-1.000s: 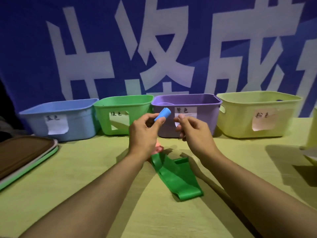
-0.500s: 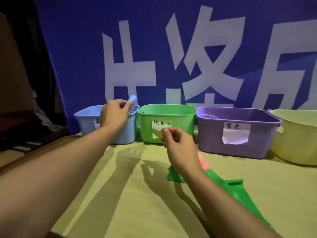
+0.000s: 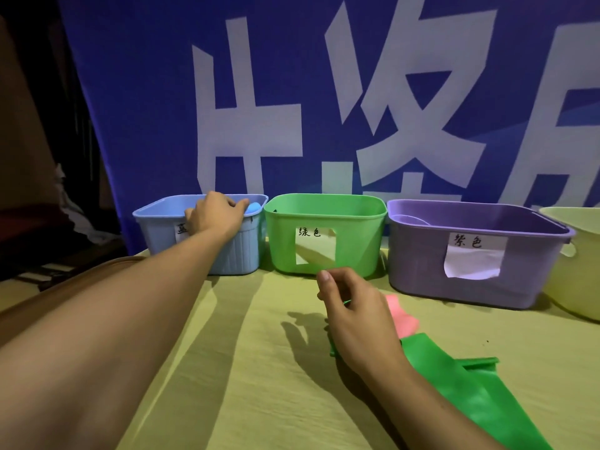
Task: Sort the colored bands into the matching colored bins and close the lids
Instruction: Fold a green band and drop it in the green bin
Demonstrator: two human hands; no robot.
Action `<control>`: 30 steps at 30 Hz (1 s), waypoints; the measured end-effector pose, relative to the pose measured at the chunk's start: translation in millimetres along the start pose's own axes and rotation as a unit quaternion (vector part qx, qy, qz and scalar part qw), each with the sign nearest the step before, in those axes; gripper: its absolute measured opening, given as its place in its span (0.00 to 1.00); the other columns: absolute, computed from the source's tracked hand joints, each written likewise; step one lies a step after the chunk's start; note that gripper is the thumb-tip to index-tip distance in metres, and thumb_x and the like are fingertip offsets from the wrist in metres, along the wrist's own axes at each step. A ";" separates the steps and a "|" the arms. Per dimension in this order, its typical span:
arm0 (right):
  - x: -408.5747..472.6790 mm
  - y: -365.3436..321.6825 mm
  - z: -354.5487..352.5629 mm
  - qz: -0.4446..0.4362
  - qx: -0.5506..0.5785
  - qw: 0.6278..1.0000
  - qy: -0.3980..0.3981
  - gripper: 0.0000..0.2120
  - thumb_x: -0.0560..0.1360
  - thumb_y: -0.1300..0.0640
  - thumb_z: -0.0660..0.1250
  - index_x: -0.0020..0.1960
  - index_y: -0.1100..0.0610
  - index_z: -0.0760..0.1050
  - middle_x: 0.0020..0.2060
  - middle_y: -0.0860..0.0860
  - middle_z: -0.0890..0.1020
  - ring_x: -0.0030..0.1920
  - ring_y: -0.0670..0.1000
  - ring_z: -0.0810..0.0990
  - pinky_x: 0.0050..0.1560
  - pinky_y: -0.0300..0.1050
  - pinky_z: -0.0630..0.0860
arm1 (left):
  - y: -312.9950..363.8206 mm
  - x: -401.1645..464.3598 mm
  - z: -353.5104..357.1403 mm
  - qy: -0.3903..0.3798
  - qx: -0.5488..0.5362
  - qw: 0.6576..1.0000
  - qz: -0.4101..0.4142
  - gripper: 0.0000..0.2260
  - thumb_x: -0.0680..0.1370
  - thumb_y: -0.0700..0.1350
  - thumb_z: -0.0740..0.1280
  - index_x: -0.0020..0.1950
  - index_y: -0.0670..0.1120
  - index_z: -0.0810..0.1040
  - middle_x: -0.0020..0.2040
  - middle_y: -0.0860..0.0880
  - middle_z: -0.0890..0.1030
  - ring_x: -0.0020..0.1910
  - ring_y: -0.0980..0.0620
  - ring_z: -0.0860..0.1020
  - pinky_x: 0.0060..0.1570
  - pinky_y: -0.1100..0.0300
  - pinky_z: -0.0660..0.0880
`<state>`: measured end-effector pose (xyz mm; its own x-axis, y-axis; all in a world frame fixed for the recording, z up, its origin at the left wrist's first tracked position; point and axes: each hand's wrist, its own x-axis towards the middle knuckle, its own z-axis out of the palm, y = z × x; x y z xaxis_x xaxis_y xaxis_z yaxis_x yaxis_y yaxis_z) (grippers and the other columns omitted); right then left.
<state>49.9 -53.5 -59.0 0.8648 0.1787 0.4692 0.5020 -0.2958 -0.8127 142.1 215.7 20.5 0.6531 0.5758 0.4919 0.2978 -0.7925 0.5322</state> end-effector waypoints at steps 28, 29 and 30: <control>6.0 -10.2 -32.7 0.036 -0.048 0.998 -0.017 0.16 0.81 0.38 0.62 0.55 0.48 0.81 0.46 0.43 0.85 0.45 0.46 0.83 0.51 0.54 0.81 | 22.6 -65.2 -16.0 0.038 -0.191 0.975 0.111 0.13 0.84 0.55 0.64 0.58 0.49 0.83 0.61 0.47 0.81 0.64 0.44 0.75 0.68 0.46 0.68; 9.7 -11.4 -40.2 0.044 -0.051 0.997 -0.026 0.15 0.81 0.39 0.63 0.55 0.48 0.81 0.48 0.44 0.85 0.42 0.47 0.83 0.46 0.55 0.82 | 29.2 -76.3 -13.1 0.036 -0.235 0.965 0.108 0.12 0.83 0.54 0.65 0.57 0.49 0.83 0.59 0.49 0.81 0.62 0.45 0.76 0.66 0.46 0.71; 12.7 -12.3 -48.3 0.052 -0.054 0.997 -0.034 0.14 0.81 0.41 0.64 0.55 0.49 0.81 0.49 0.45 0.85 0.39 0.48 0.83 0.41 0.54 0.82 | 36.2 -89.0 -10.1 0.025 -0.273 0.956 0.101 0.11 0.83 0.54 0.65 0.56 0.49 0.83 0.57 0.50 0.81 0.61 0.47 0.77 0.63 0.50 0.73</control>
<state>55.0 -92.9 -26.4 0.9115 0.2044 0.3568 0.4108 -0.4148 -0.8119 87.7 137.8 3.0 0.6201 0.4417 0.6484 -0.2484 -0.6735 0.6962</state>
